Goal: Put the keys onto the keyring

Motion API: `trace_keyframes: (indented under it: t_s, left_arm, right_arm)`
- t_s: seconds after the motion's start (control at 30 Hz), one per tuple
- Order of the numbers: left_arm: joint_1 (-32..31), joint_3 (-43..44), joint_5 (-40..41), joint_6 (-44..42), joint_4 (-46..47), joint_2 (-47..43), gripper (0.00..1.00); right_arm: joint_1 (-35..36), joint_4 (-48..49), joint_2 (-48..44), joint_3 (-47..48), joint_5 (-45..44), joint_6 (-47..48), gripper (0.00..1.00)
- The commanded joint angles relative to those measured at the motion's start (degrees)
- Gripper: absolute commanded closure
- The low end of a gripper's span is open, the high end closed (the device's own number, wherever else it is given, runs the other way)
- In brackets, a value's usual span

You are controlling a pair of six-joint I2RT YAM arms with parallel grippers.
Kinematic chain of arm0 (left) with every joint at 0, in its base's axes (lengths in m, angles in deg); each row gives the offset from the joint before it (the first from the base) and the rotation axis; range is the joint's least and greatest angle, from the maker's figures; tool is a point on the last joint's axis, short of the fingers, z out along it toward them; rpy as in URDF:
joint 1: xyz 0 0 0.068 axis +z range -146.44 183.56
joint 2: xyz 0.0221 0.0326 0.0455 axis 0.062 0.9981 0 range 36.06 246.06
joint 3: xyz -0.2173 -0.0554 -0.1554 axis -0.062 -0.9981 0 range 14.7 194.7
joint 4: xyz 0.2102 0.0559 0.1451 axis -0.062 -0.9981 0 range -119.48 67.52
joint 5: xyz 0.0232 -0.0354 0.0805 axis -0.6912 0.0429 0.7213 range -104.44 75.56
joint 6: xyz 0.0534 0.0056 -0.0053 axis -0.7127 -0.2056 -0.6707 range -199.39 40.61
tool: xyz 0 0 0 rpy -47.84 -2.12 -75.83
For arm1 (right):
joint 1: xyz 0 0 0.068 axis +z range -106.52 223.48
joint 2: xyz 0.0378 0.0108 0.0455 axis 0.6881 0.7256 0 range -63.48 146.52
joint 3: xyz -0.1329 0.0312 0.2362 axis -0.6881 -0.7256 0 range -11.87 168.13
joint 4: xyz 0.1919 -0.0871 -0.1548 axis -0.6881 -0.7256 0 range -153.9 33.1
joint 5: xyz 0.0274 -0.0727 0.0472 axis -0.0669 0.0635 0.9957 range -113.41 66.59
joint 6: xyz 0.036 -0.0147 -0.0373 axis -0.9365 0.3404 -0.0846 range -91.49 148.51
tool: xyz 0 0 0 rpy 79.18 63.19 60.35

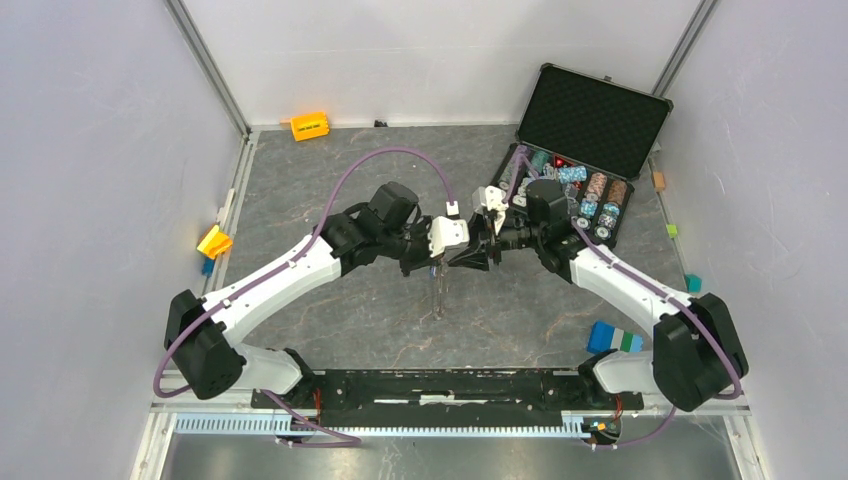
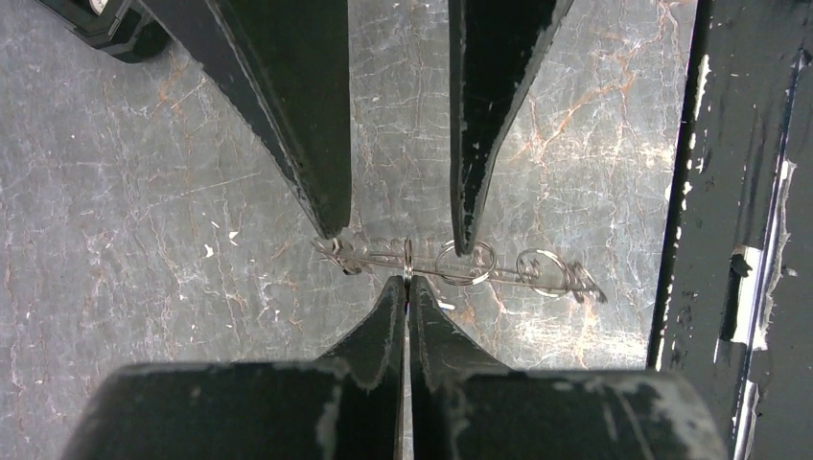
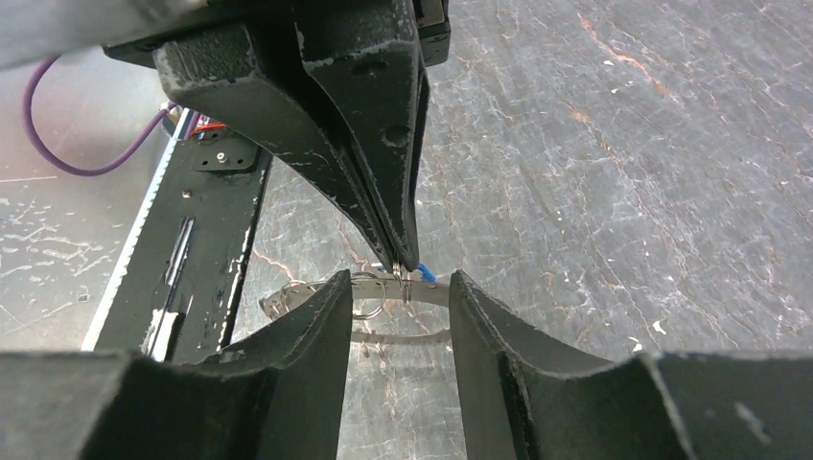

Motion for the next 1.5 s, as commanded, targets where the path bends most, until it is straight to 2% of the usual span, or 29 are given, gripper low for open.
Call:
trace_keyframes:
  t_s: [0.0, 0.1, 0.7, 1.27, 1.47]
  left_arm:
    - [-0.58, 2.81, 0.40, 2.32, 1.04, -2.05, 0.98]
    - [-0.67, 2.47, 0.31, 2.92, 1.75, -2.23, 0.98]
    - [-0.76, 1.14, -0.83, 4.14, 3.23, -2.82, 0.98]
    - [-0.76, 0.61, -1.53, 4.44, 3.24, -2.42, 0.98]
    - [-0.76, 0.54, -1.80, 4.69, 3.22, -1.91, 0.98]
  right_arm:
    - [0.64, 3.59, 1.37, 1.41, 1.91, -1.94, 0.54]
    - [0.91, 4.59, 2.02, 0.94, 2.16, -2.65, 0.55]
    - [1.74, 4.98, 3.92, 1.04, 2.87, -3.21, 0.81]
    - [2.32, 5.04, 4.11, 1.14, 3.33, -3.56, 0.89]
    - [2.29, 7.57, 3.01, 0.15, 3.26, -5.09, 1.00]
